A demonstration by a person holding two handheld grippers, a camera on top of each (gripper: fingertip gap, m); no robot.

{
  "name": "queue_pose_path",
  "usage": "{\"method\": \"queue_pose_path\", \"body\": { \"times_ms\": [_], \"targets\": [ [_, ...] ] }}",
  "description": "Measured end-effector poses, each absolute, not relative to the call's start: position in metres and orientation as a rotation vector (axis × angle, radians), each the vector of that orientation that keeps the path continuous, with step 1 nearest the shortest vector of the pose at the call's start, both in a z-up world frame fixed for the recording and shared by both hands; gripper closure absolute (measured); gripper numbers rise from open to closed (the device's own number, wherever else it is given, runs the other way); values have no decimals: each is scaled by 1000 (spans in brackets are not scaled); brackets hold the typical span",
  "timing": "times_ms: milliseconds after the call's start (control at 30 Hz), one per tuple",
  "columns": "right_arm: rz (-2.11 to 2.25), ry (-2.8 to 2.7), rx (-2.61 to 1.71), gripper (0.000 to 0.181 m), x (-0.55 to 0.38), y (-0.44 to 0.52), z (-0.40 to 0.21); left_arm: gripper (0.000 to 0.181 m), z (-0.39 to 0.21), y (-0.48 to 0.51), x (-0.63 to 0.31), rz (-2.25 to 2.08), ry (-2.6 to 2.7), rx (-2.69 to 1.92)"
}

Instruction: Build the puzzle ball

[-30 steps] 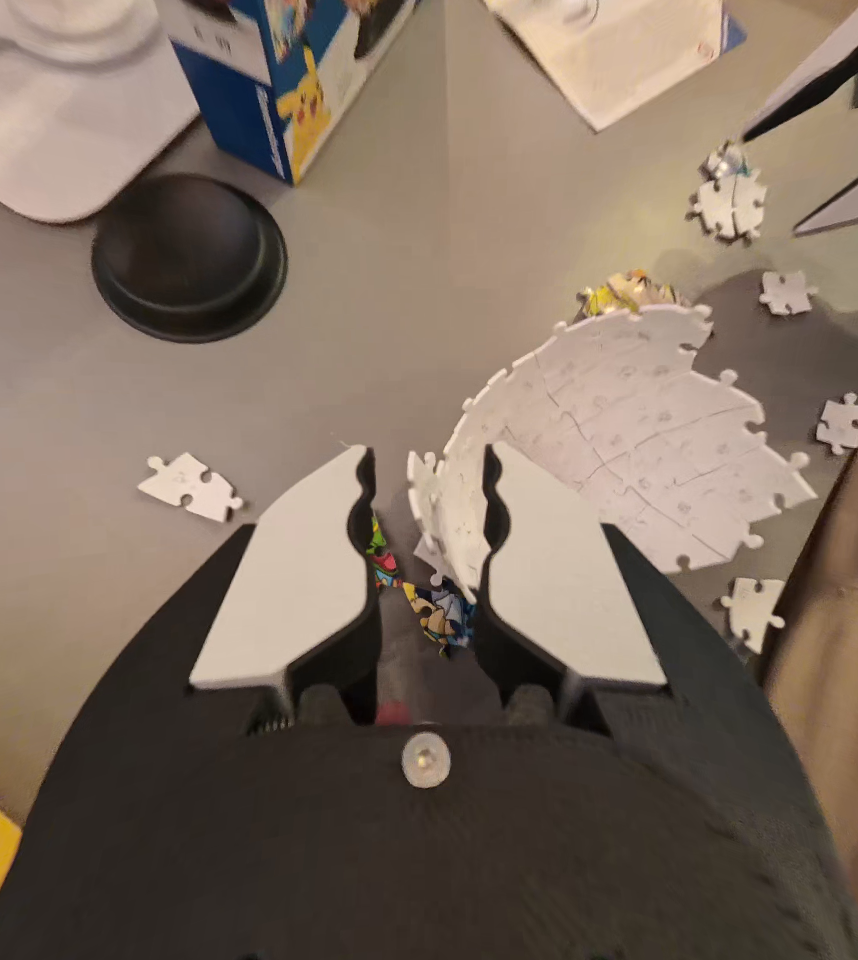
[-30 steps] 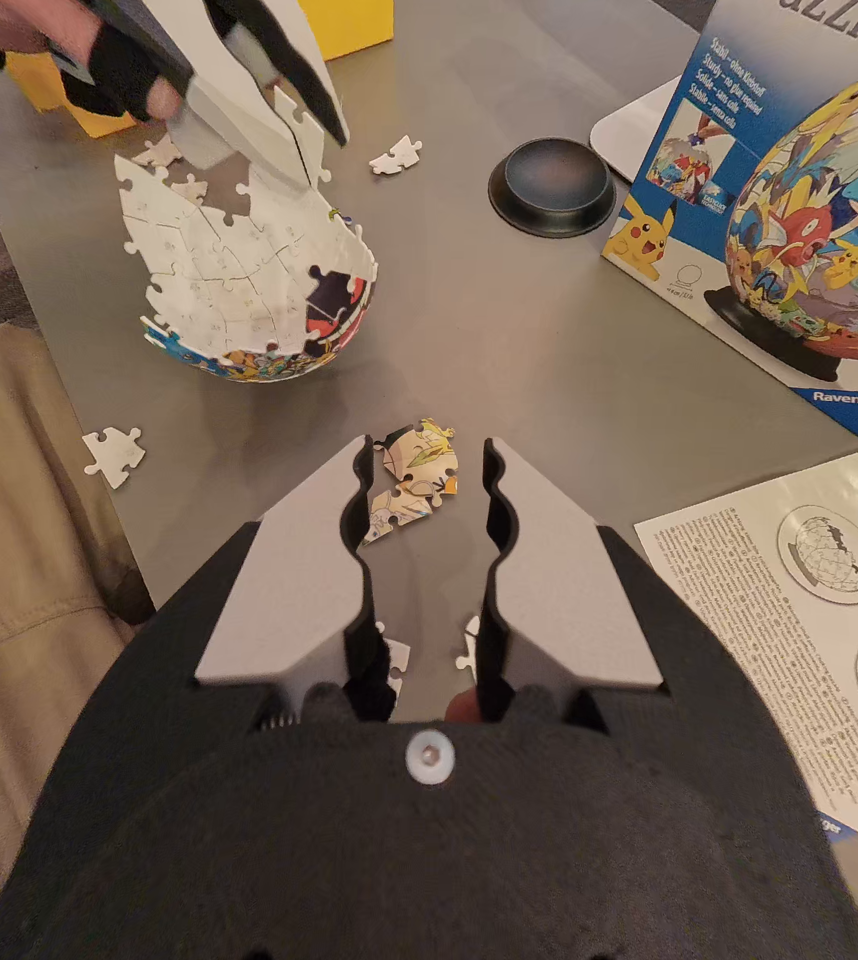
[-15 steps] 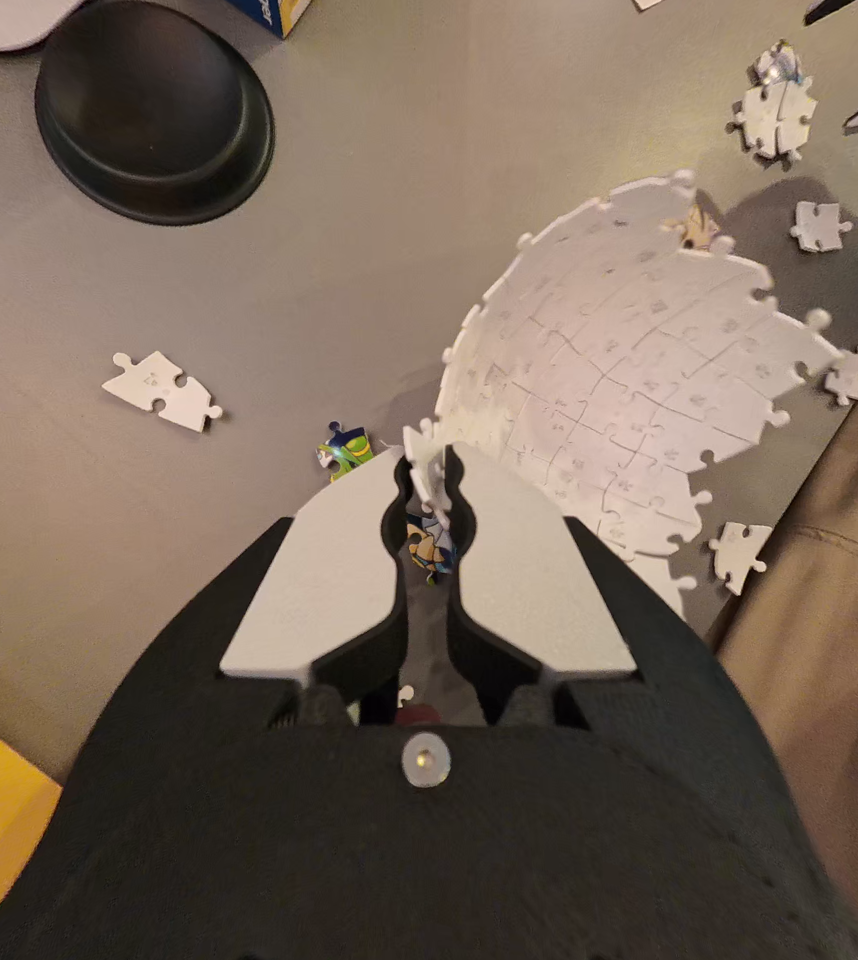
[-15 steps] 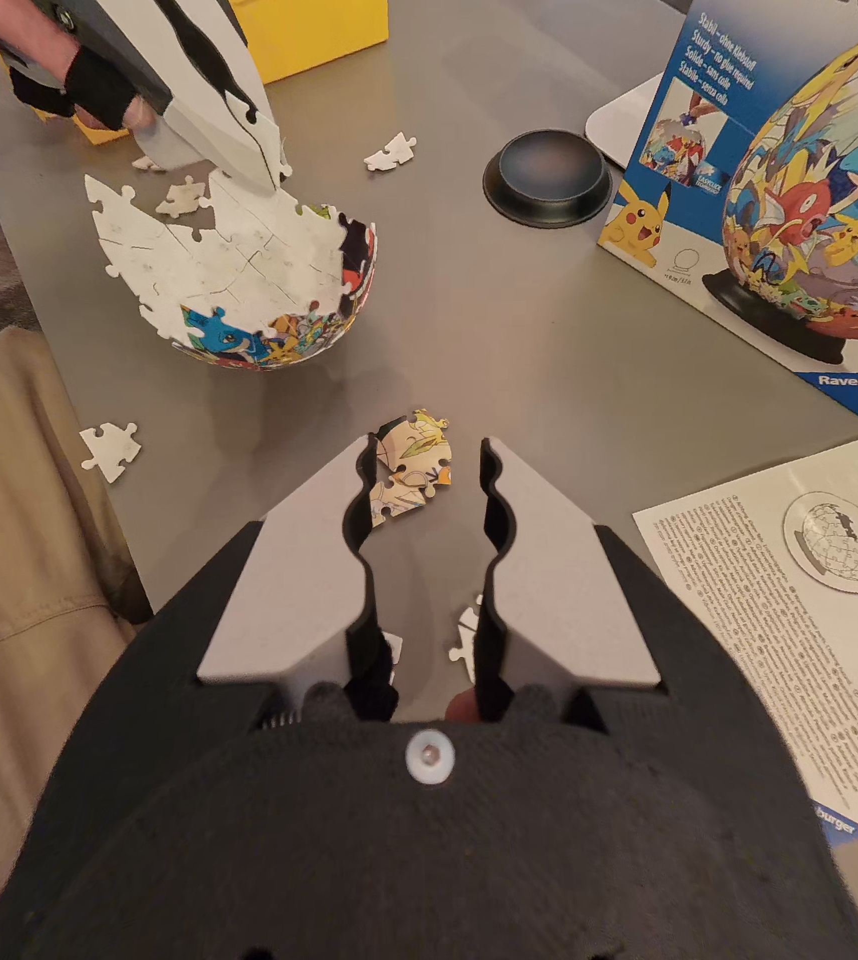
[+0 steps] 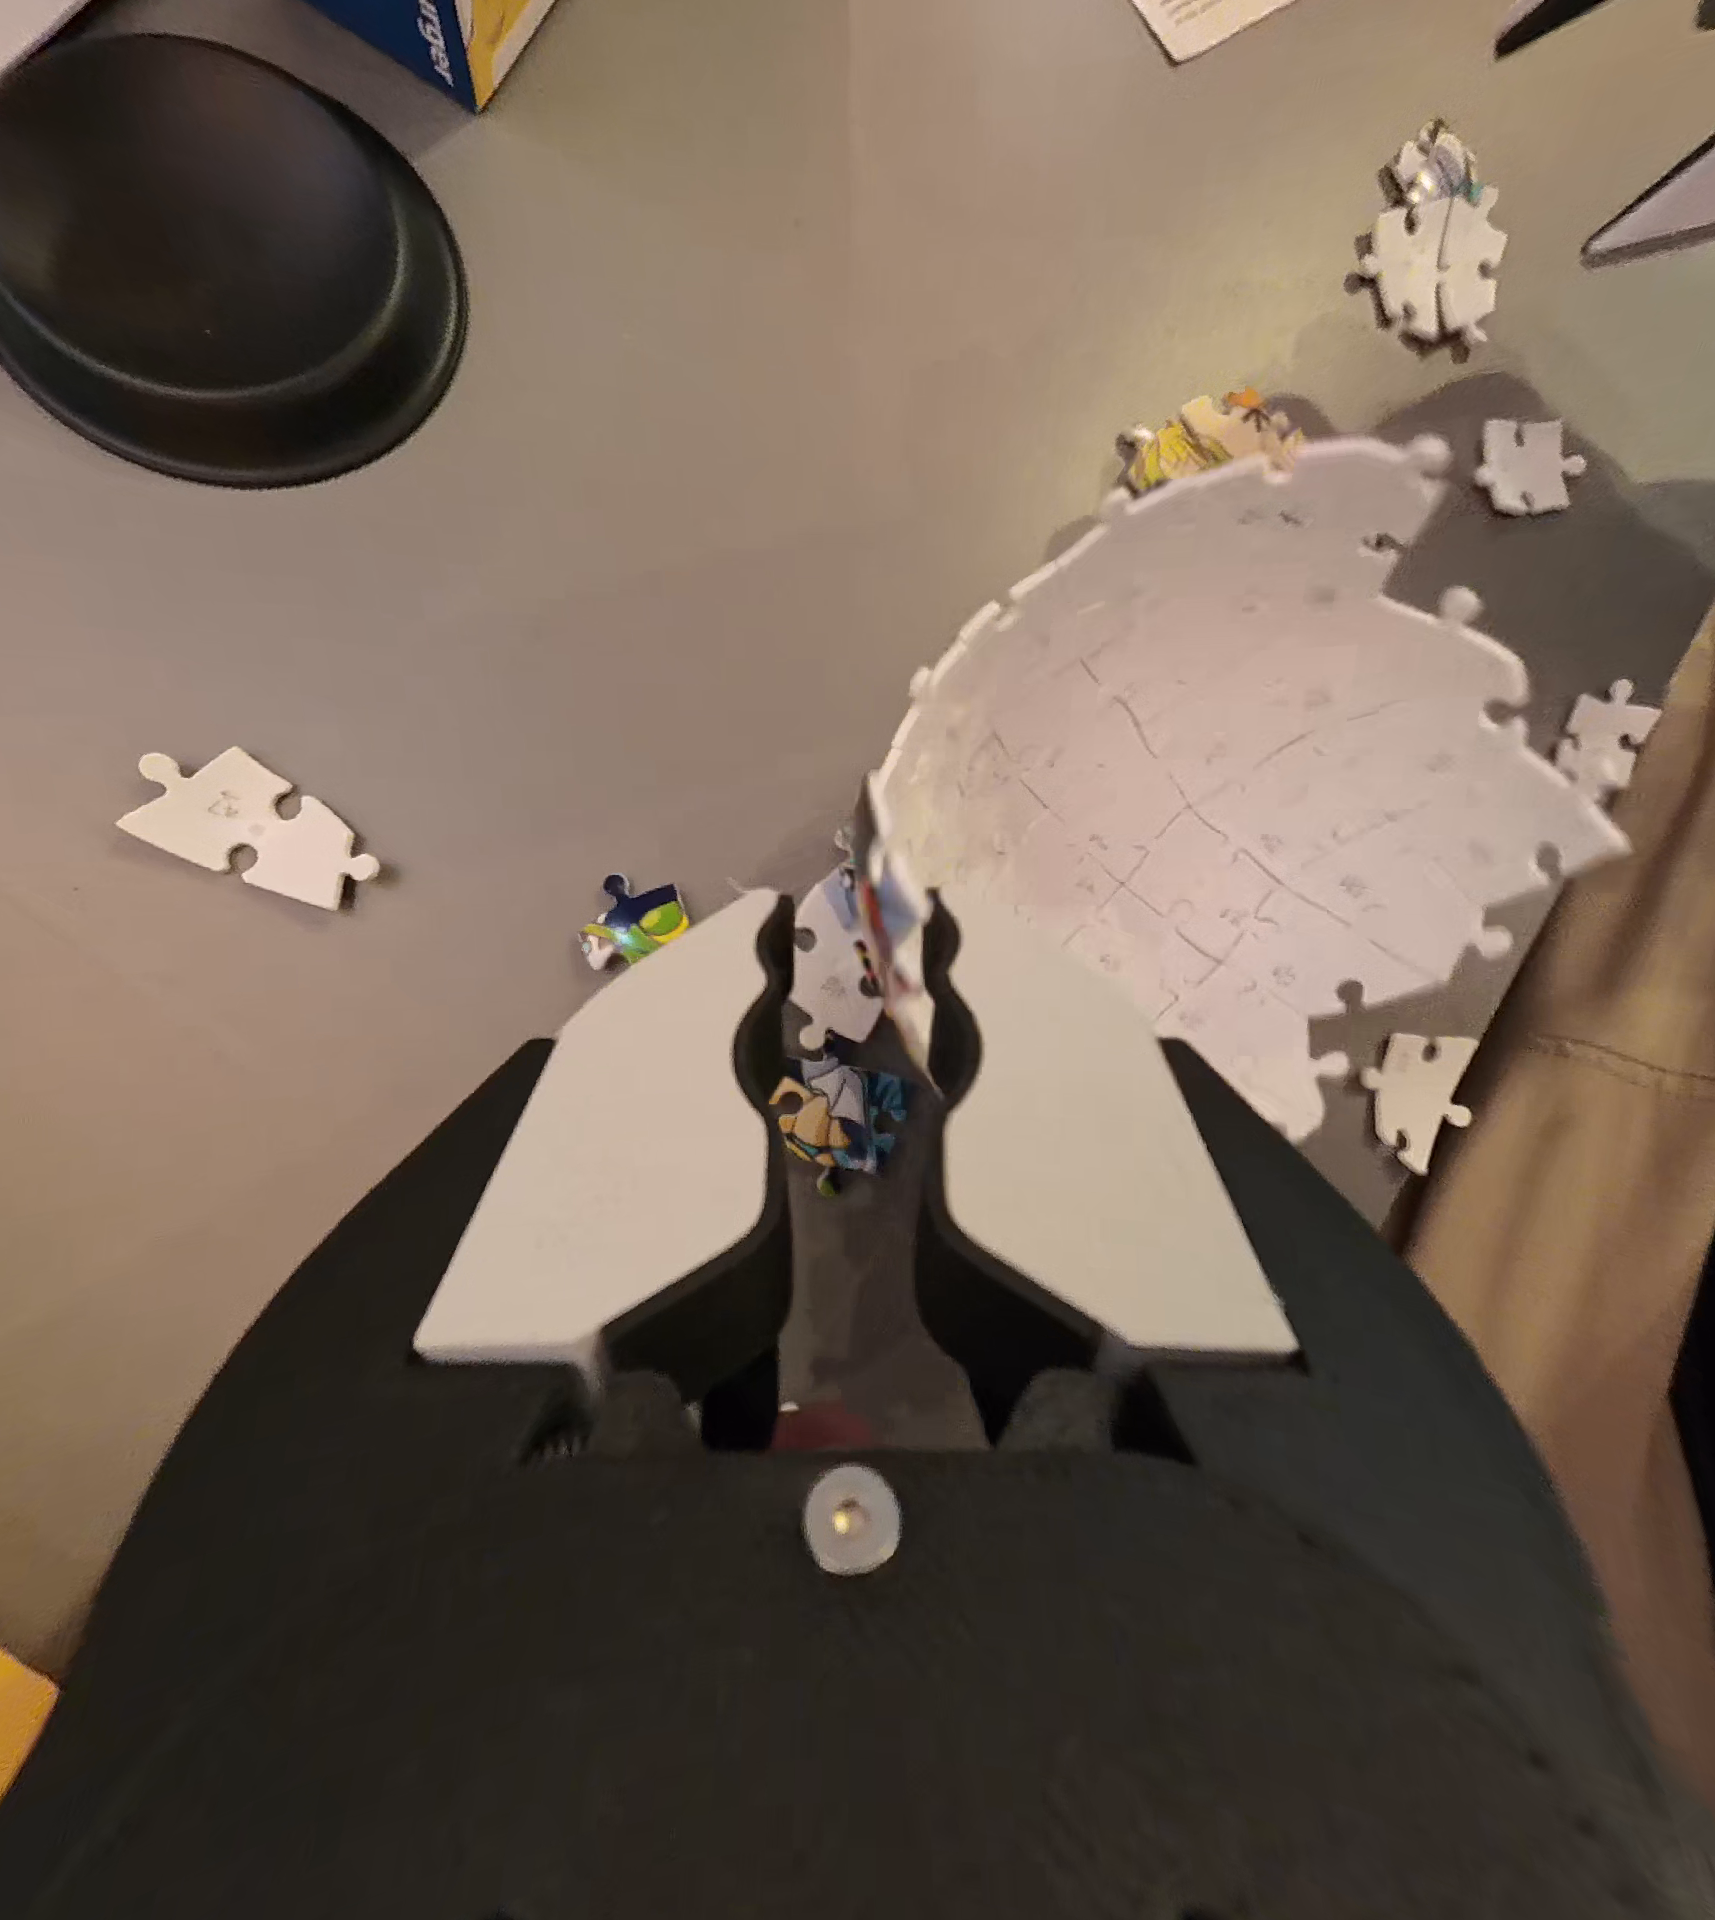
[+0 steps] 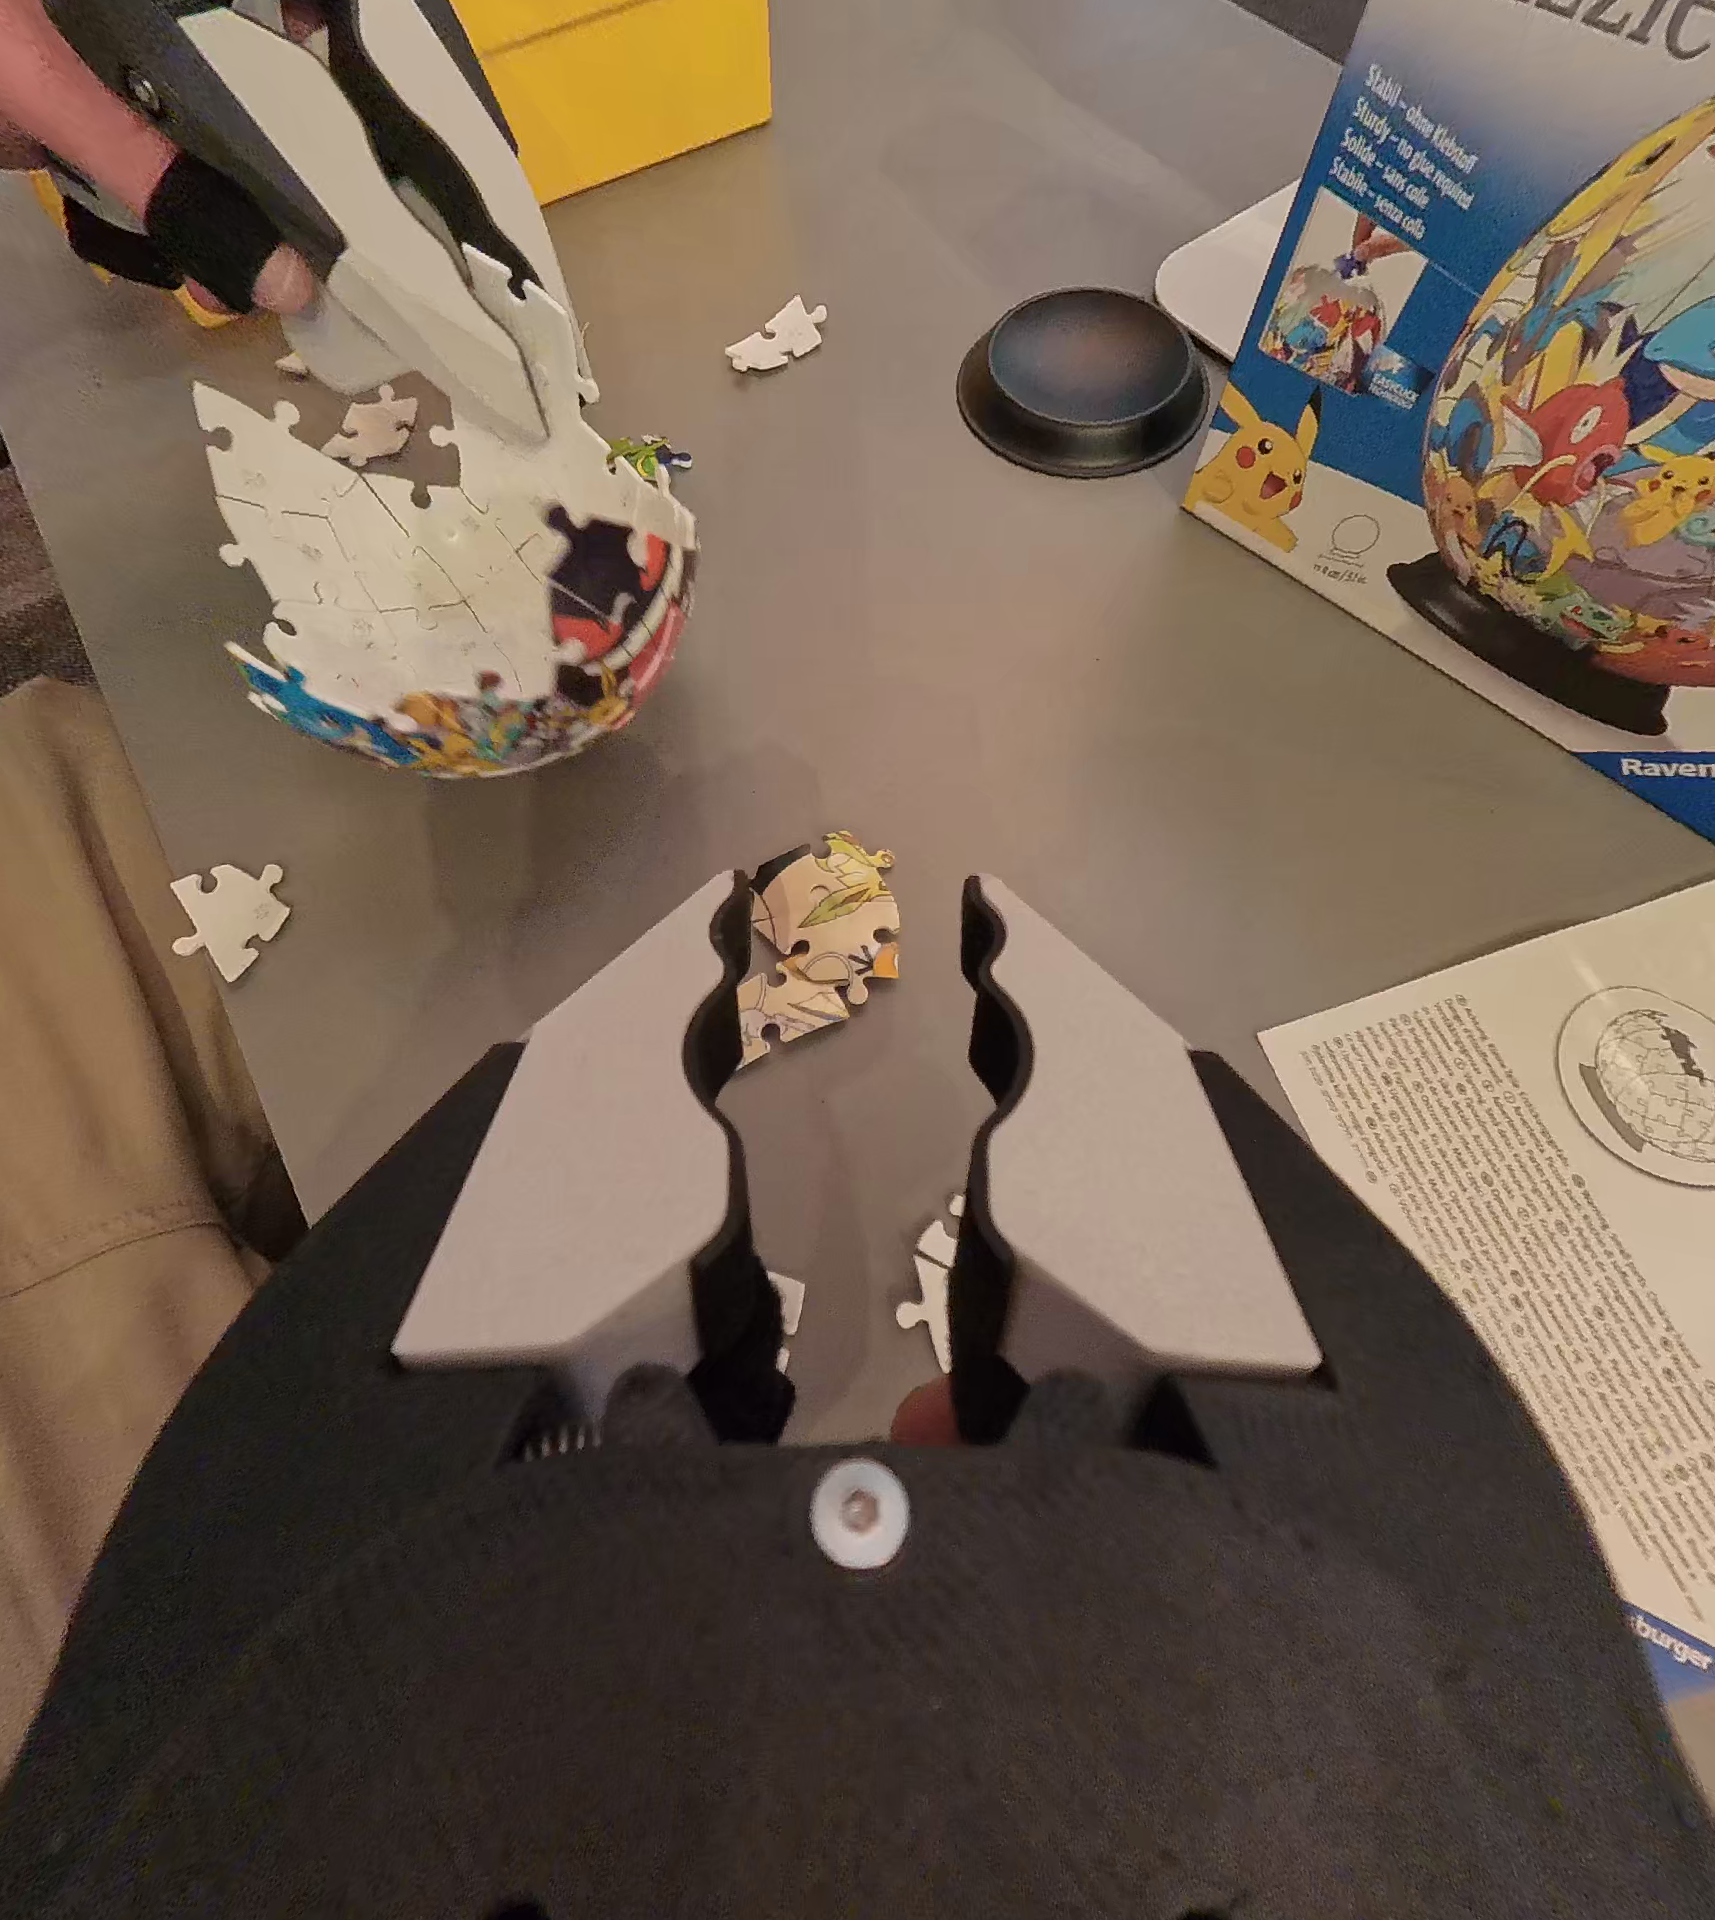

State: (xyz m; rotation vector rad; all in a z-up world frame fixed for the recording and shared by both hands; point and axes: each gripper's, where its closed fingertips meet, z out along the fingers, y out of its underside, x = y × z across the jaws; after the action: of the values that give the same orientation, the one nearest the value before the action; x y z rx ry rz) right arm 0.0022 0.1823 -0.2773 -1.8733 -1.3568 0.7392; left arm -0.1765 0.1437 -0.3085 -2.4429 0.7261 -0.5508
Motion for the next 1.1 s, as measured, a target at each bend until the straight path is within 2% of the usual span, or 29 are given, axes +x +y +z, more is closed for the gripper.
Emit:
{"method": "queue_pose_path", "body": {
  "times_ms": [100,367,567,667,767,900,1100],
  "targets": [
    [742,-1352,-1901,140,6,184,-280,166,-309,140,-175,-564,747,-2441],
    [586,-1639,-1845,134,-1,173,-302,158,-304,141,-176,-574,732,-2413],
    [389,-1883,-1778,128,-17,166,-343,152,-304,141,-177,-589,719,-2404],
    [429,-1871,-1785,136,-24,166,-347,150,-303,141,-178,-591,721,-2400],
    [428,-1843,-1790,154,-23,172,-348,147,-300,143,-178,-608,711,-2384],
    [496,-1814,-1808,155,-24,174,-347,146,-297,144,-178,-604,714,-2372],
    [571,-1763,-1824,169,-21,176,-338,147,-292,147,-180,-610,690,-2344]
  ]
}}
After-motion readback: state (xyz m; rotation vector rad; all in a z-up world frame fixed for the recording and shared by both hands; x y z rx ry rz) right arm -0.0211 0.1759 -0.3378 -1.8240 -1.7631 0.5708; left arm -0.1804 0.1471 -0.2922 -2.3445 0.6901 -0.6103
